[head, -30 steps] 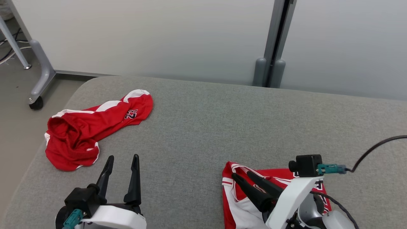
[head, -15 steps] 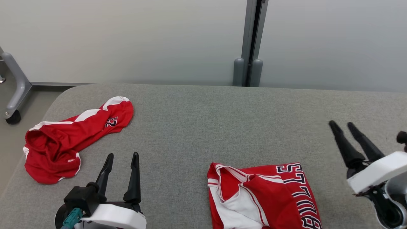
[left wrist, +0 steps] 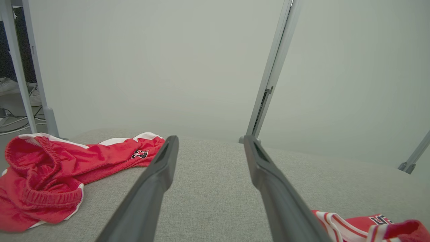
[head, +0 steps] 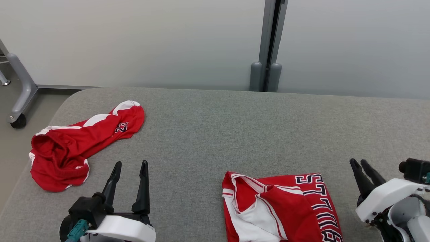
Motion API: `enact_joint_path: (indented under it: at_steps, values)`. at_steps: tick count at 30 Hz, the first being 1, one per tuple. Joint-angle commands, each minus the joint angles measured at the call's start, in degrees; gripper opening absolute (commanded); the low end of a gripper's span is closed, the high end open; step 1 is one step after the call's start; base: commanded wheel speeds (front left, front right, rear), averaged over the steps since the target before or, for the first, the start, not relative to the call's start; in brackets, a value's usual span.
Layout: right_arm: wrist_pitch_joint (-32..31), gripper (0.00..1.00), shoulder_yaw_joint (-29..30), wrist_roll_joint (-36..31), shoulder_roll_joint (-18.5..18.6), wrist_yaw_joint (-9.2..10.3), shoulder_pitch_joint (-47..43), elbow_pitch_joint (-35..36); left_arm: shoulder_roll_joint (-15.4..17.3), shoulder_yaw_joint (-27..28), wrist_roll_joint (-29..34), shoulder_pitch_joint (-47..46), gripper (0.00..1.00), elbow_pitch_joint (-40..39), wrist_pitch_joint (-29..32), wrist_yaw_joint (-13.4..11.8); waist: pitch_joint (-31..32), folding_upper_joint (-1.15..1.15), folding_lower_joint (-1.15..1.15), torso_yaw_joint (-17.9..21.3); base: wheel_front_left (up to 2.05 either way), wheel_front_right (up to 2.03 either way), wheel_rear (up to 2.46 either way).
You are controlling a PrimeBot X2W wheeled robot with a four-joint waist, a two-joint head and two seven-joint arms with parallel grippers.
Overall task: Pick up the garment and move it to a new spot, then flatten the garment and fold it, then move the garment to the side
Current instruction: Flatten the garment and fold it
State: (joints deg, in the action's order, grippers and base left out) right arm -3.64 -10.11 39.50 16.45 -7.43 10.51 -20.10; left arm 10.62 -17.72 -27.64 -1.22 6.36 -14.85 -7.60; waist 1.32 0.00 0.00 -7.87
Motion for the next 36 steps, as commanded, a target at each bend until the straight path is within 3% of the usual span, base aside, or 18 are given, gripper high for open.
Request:
enact_joint_path:
  at_steps: [1,4,9,15,22,27,34,35,36]
  values:
    - [-0.4,0.0,-0.3,-0.3,-0.1,-0.12,0.6,-1.1,0.2,0.1,0.4,-0.8,1.0,0.1,-0.2,0.2,0.0,0.0,0.0,-0.2,0.0,0.0,0.0]
    - [-2.9,0.0,-3.0,-2.1,-1.5,-0.12,1.2,-6.2,0.1,-0.2,0.5,-0.9,1.0,0.4,-0.2,0.3,0.2,0.0,0.0,-1.2,0.0,0.0,0.0]
    - [-6.1,0.0,-8.6,1.0,-3.9,-0.12,0.7,-9.4,0.1,-0.3,0.3,-0.6,1.0,0.6,-0.2,0.2,0.3,0.0,0.0,-3.1,0.0,0.0,0.0]
    - [-8.8,0.0,-18.9,7.9,-5.1,-0.12,-0.7,-4.1,0.4,-0.4,0.1,0.1,1.0,0.5,-0.2,0.1,0.3,0.0,0.0,-4.1,0.0,0.0,0.0]
    - [-12.9,0.0,-31.0,15.8,-2.5,-0.12,-2.2,5.9,0.3,-0.5,0.0,0.3,1.0,0.2,-0.2,-0.5,0.0,0.0,0.0,-3.6,0.0,0.0,0.0]
    - [-8.9,0.0,-31.6,18.4,0.2,-0.12,-0.4,11.7,0.5,-0.1,0.0,0.3,1.0,-0.3,-0.3,-0.9,-0.7,0.0,0.0,-2.2,0.0,0.0,0.0]
    - [-0.8,0.0,-27.2,16.9,4.3,-0.12,2.0,15.4,0.4,0.1,0.3,-0.2,1.0,-0.8,-0.3,-0.9,-1.1,0.0,0.0,0.0,0.0,0.0,0.0]
    - [0.7,0.07,-25.9,16.2,5.0,-0.12,2.2,15.6,0.4,0.1,0.4,-0.3,1.0,-0.9,-0.3,-1.0,-1.2,0.0,0.0,0.5,0.0,0.0,0.0]
    - [1.9,0.25,-24.8,15.5,5.5,-0.12,2.5,15.6,0.5,0.3,0.4,-0.3,1.0,-1.0,-0.3,-1.0,-1.2,0.0,0.0,0.9,0.0,0.0,0.0]
